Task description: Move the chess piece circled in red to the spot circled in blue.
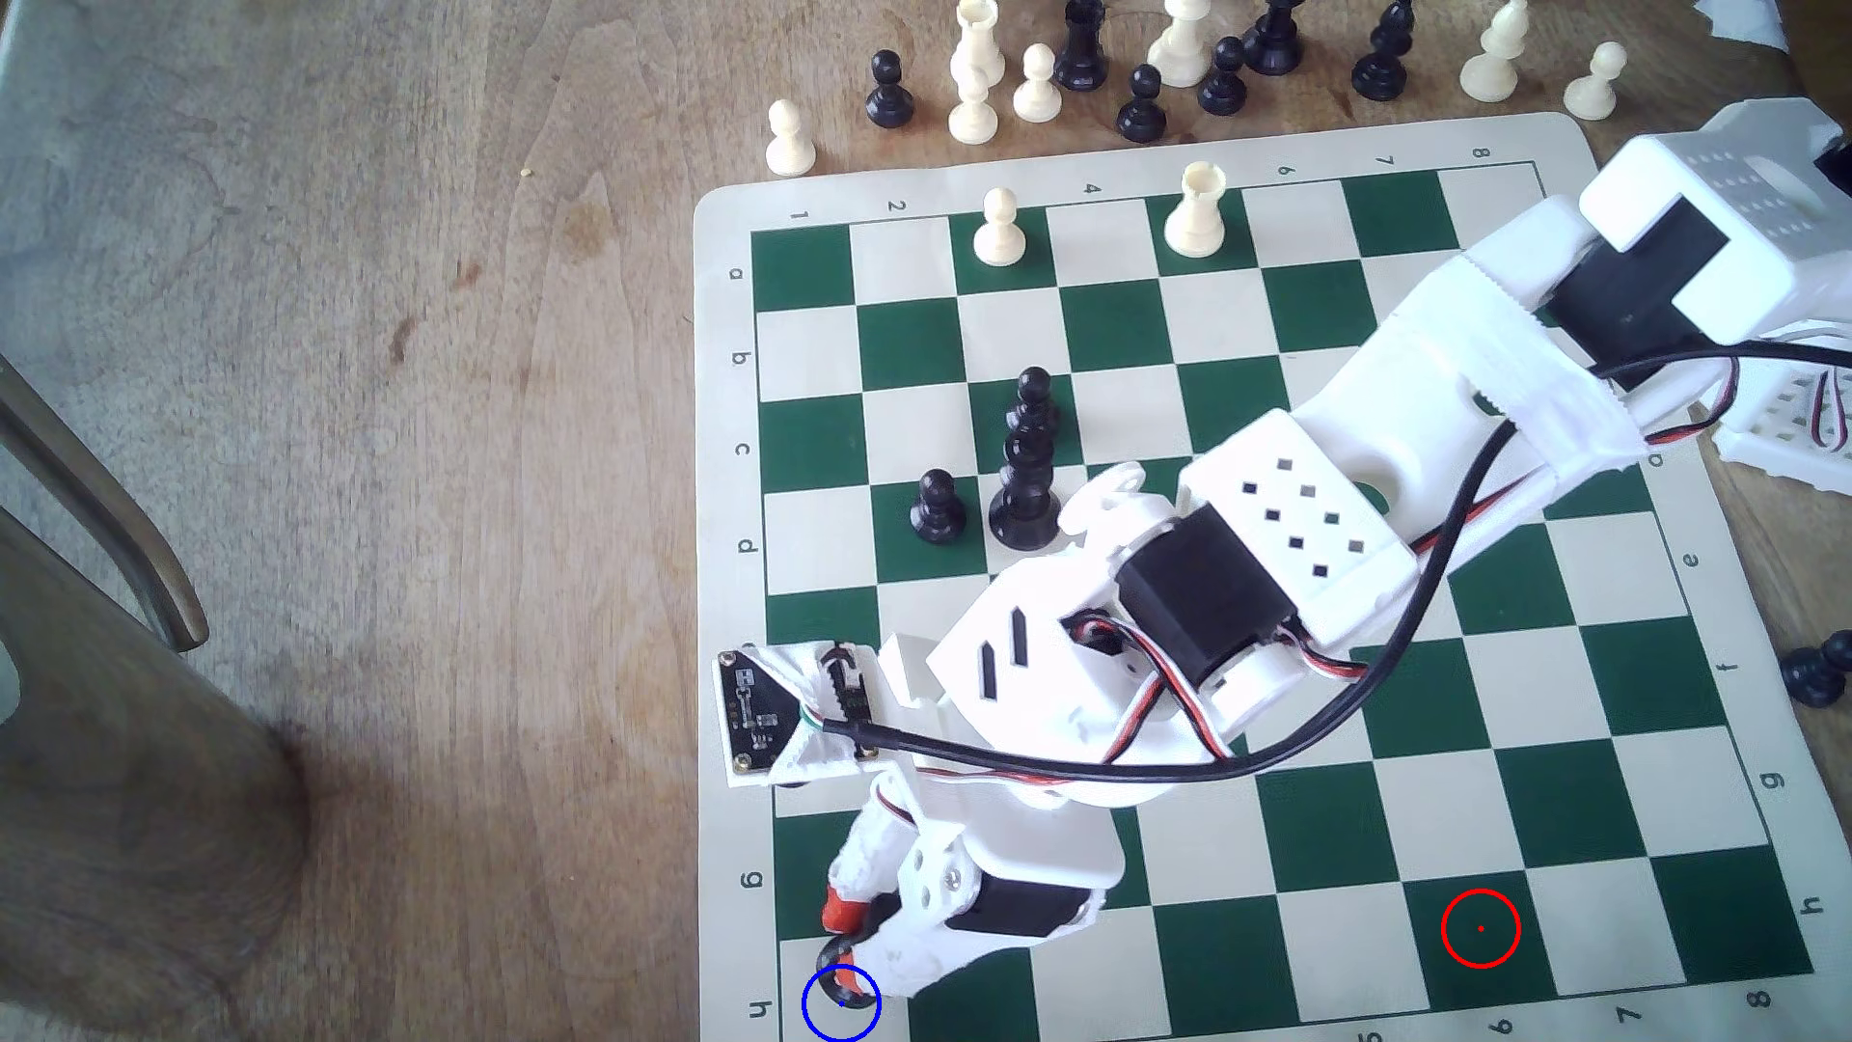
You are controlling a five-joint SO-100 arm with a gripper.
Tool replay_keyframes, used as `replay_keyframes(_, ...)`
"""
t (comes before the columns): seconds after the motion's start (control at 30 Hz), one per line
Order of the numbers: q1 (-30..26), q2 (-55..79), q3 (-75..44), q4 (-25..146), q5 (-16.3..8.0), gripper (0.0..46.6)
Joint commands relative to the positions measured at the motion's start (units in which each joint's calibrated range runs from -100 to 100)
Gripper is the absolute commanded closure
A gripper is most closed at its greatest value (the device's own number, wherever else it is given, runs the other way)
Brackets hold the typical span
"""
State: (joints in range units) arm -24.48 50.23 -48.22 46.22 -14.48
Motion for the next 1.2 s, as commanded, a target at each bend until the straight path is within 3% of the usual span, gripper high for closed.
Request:
replay_keyframes(0.0, -0.58, -5.32, -4.91, 0.3, -0.2, 46.4)
replay_keyframes(0.27, -0.66, -3.2, -4.82, 0.22, -0.39, 46.3)
replay_keyframes(0.53, -0.51, -2.35, -4.82, -0.19, -1.47, 32.8)
replay_keyframes(0.73, -0.43, -2.35, -4.82, -0.02, -1.66, 25.1)
replay_keyframes(1.17, -0.12, -3.97, -4.19, 0.55, -1.51, 22.8)
